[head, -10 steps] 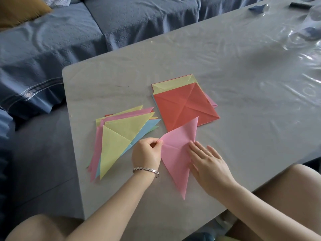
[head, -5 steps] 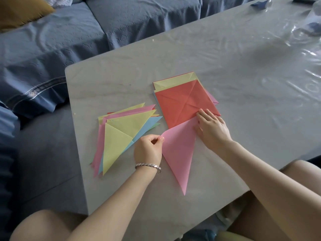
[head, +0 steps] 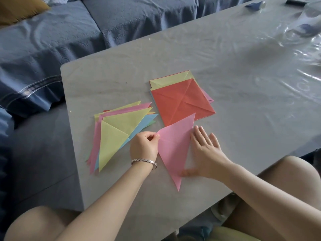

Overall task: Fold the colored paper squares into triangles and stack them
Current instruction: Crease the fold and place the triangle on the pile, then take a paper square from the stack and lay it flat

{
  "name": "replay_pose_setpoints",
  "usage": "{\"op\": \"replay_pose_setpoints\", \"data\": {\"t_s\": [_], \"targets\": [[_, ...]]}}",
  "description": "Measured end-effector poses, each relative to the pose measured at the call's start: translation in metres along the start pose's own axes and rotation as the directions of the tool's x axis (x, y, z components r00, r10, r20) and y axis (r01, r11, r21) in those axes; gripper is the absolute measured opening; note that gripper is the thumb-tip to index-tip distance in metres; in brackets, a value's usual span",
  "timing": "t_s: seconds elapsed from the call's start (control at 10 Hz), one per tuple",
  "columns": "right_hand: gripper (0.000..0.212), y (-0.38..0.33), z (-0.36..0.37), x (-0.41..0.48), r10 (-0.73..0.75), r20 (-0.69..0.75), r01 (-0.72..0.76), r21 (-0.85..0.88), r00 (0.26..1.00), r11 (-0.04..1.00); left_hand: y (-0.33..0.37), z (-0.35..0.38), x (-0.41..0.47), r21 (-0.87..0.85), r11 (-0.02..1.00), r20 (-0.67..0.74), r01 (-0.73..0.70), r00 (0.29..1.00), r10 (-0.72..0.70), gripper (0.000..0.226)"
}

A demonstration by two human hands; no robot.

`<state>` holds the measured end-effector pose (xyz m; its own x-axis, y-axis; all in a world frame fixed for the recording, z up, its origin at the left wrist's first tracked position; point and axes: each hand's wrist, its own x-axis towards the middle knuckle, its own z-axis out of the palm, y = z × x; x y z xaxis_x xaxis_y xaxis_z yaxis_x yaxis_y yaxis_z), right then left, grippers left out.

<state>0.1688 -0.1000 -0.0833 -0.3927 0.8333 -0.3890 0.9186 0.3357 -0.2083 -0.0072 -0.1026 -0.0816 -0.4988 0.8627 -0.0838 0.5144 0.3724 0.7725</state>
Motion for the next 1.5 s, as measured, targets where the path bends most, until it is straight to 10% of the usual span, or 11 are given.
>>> {"op": "replay_pose_setpoints", "data": {"t_s": [0.5,0.7,1.0,1.1,1.2,1.3,1.5], "targets": [[0.146,-0.02,-0.004,-0.018,-0.121,0.037,0.116,0.104,0.992,0.988,0.004,-0.015,0.008,-0.036,0.996,0.003,-0.077,0.997,0.077,0.008],[0.066,0.011,-0.035,0.027,-0.041,-0.358,0.107,0.168,0.933,0.98,0.008,-0.075,0.053,0.107,0.977,-0.111,-0.182,0.975,0.194,0.009],[0.063,0.007,-0.043,0.067,-0.106,-0.161,0.106,-0.009,0.981,0.994,-0.009,-0.079,0.07,0.533,0.793,-0.066,-0.294,0.92,0.385,0.044],[0.062,0.007,-0.04,0.066,-0.103,-0.179,0.101,-0.024,0.978,0.995,0.019,-0.039,0.047,0.264,0.884,0.151,-0.386,0.922,0.358,0.034],[0.062,0.008,-0.041,0.065,-0.109,-0.188,0.107,-0.019,0.976,0.994,0.039,-0.011,0.038,0.088,0.981,0.291,-0.171,0.947,0.139,0.034],[0.06,0.008,-0.039,0.064,-0.117,-0.206,0.12,-0.001,0.971,0.993,0.052,0.01,0.041,0.006,0.997,0.293,0.079,0.953,-0.077,0.038],[0.059,0.011,-0.035,0.067,-0.133,-0.243,0.141,0.016,0.961,0.99,0.057,0.014,0.044,-0.09,0.989,0.164,0.12,0.981,-0.104,0.034]]}}
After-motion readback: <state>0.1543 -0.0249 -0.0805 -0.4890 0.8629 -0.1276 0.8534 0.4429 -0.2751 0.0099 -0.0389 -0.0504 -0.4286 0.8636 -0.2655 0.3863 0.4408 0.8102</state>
